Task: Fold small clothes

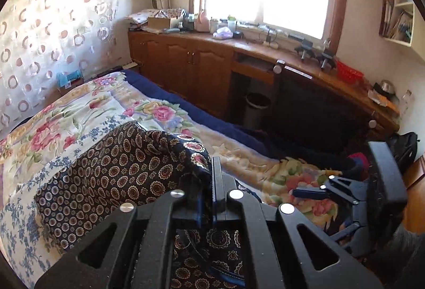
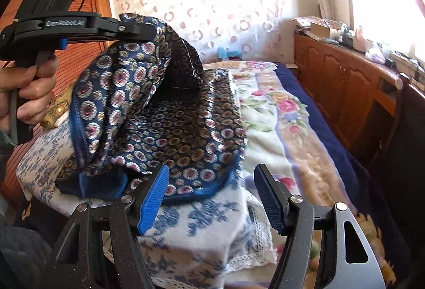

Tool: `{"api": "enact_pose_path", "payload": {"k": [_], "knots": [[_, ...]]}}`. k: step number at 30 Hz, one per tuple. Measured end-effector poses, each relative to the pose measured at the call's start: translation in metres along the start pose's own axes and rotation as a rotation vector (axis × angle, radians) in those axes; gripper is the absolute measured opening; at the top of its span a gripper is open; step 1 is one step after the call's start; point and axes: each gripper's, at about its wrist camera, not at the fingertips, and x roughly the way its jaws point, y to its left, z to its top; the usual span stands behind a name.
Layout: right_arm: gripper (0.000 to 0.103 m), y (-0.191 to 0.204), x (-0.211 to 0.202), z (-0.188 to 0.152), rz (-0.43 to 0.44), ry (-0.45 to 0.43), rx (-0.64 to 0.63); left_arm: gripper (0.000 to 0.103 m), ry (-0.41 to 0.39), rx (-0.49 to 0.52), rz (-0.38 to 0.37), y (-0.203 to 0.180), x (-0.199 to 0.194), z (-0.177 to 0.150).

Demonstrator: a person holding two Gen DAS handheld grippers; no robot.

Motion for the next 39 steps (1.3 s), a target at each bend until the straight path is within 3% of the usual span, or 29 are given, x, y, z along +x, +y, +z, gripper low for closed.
{"api": "enact_pose_path", "payload": {"k": [1,4,7,12,15,18,26,34,39], "knots": [[0.069,-0.001,-0.001,-0.001,-0.001,0.002,0.004,0.005,0.011,0.000,0.000,-0.001,0.004,-0.001],[0.069,0.001,0.000,-0.002,-0.005,0.005,0.008,0.017,0.061,-0.026,-0.030,0.006,0.010,-0.007],[0.069,-0.001,0.001,-0.001,-0.007,0.004,0.012,0.043,0.058,-0.038,-0.024,0.015,0.001,-0.013],[0.069,0.006,0.003,0.004,-0.004,0.001,0.009,0.071,0.023,-0.073,-0.003,0.035,-0.024,-0.027],[0.069,0.006,0.010,0.008,0.004,-0.002,0.004,0.076,0.029,-0.092,0.029,0.049,-0.036,-0.050],[0.069,0.009,0.017,0.014,0.010,-0.002,0.003,0.076,0.057,-0.105,0.092,0.063,-0.036,-0.076],[0.069,0.005,0.055,0.040,-0.008,0.019,-0.012,0.076,0.143,-0.216,0.168,0.102,-0.028,-0.134],[0.068,-0.008,0.099,0.066,-0.010,0.060,0.028,0.076,0.184,-0.247,0.168,0.112,-0.010,-0.162],[0.051,-0.005,0.115,0.070,0.001,0.095,0.009,0.076,0.161,-0.226,0.189,0.106,-0.010,-0.167]]}}
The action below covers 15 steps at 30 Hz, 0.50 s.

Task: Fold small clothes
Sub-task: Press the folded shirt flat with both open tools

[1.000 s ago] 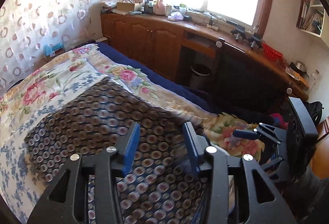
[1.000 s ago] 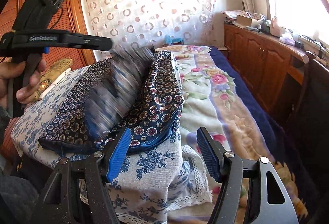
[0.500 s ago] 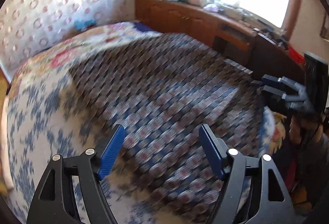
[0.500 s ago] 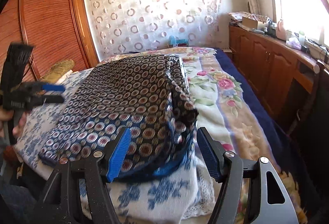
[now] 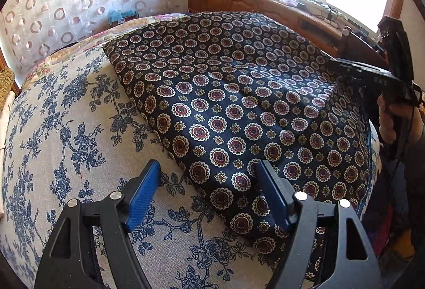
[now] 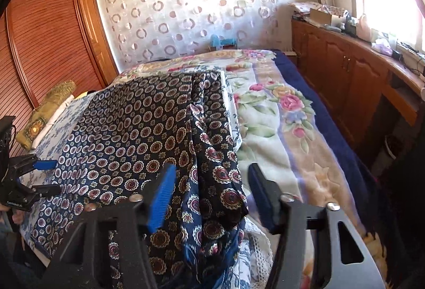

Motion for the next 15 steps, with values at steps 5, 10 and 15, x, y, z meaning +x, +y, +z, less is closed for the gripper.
{"api": "enact_pose_path", "payload": {"k": [5,10,15], "knots": [[0.017,0.004,0.005,-0.005,-0.020,0.025,-0.042,0.079,-0.001,0.036,0.038,-0.005,0.001,-0.002],[0.017,0.004,-0.003,-0.005,-0.022,0.018,-0.015,0.081,0.003,0.043,0.037,-0.005,0.003,-0.001],[0.044,0.006,-0.008,-0.012,-0.028,0.035,-0.024,0.082,0.003,0.045,0.039,-0.005,0.004,-0.001]]}}
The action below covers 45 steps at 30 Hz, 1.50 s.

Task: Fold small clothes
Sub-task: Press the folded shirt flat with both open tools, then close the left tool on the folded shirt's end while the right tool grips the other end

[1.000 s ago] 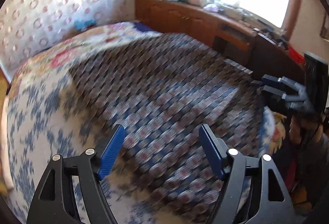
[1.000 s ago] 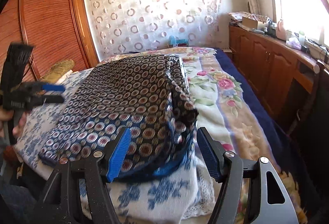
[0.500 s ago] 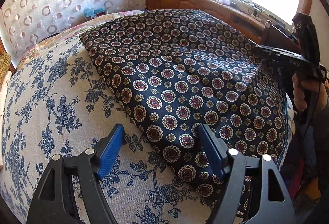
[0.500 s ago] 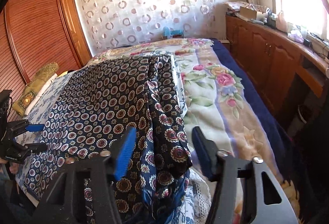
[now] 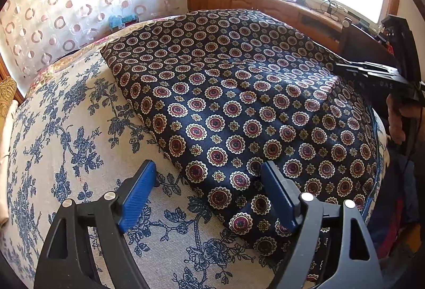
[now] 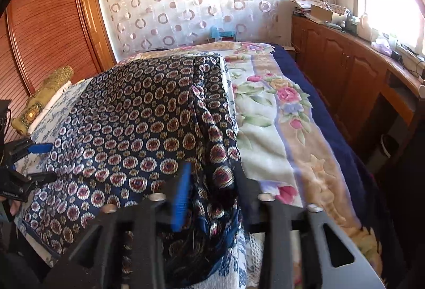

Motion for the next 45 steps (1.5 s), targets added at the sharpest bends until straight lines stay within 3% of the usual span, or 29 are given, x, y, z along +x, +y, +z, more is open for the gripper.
{"api": "enact_pose_path", "payload": {"k": [6,10,16,18,23,25,27,29,36,45], "knots": [[0.047,-0.002,-0.006,-0.007,0.009,0.013,0.011,0.082,0.009,-0.005,0.010,-0.002,-0.004,-0.003],[0.047,0.001,-0.015,-0.010,0.017,0.007,0.015,0.081,0.029,-0.003,-0.065,-0.013,-0.018,-0.015],[0.048,0.009,-0.031,-0.016,0.034,-0.017,0.013,0.068,0.025,-0.017,-0.125,-0.026,-0.036,-0.039],[0.048,0.014,-0.038,-0.017,0.045,-0.030,0.007,0.054,0.024,-0.028,-0.150,-0.029,-0.040,-0.042],[0.048,0.026,-0.048,-0.021,0.051,-0.052,-0.038,0.042,0.019,-0.035,-0.181,-0.041,-0.046,-0.050],[0.048,0.030,-0.052,-0.022,0.049,-0.063,-0.056,0.029,0.016,-0.033,-0.186,-0.044,-0.048,-0.052],[0.048,0.034,-0.056,-0.024,0.061,-0.070,-0.065,0.008,0.012,-0.020,-0.191,-0.047,-0.049,-0.053],[0.048,0.038,-0.058,-0.026,0.073,-0.075,-0.075,0.005,-0.013,-0.019,-0.207,-0.047,-0.053,-0.051],[0.064,0.056,-0.078,-0.030,0.092,-0.108,-0.167,0.004,-0.131,-0.039,-0.244,-0.042,-0.085,-0.019],[0.067,0.071,-0.080,-0.048,0.198,-0.074,-0.255,0.004,-0.235,-0.028,-0.230,-0.039,-0.106,0.029]]}}
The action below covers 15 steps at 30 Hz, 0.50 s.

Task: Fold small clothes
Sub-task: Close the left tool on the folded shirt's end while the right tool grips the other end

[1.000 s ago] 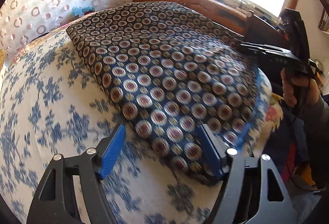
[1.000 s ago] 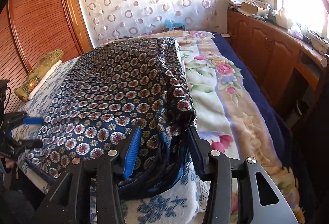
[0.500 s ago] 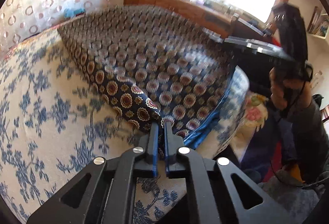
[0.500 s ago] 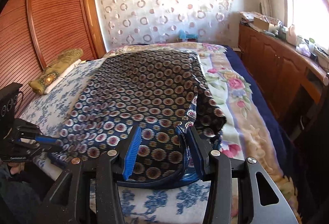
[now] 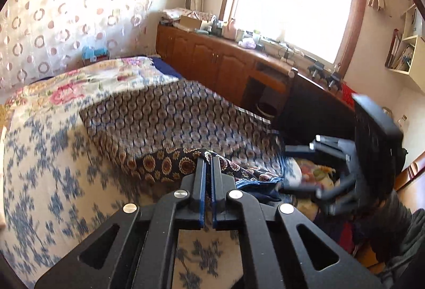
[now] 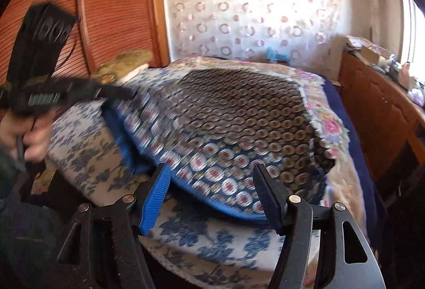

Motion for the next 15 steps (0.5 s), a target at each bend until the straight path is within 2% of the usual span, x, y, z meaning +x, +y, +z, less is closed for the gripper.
{"api": "enact_pose_path", "payload": {"k": [7,15], "knots": [[0.067,0.000,0.017,-0.003,-0.001,0.011,-0.069,0.003,-0.021,-0.008,-0.005,0.013,0.011,0.019],[0.067,-0.022,0.060,-0.016,-0.075,0.158,-0.147,0.003,-0.026,-0.059,-0.030,0.034,0.028,0.017]]}}
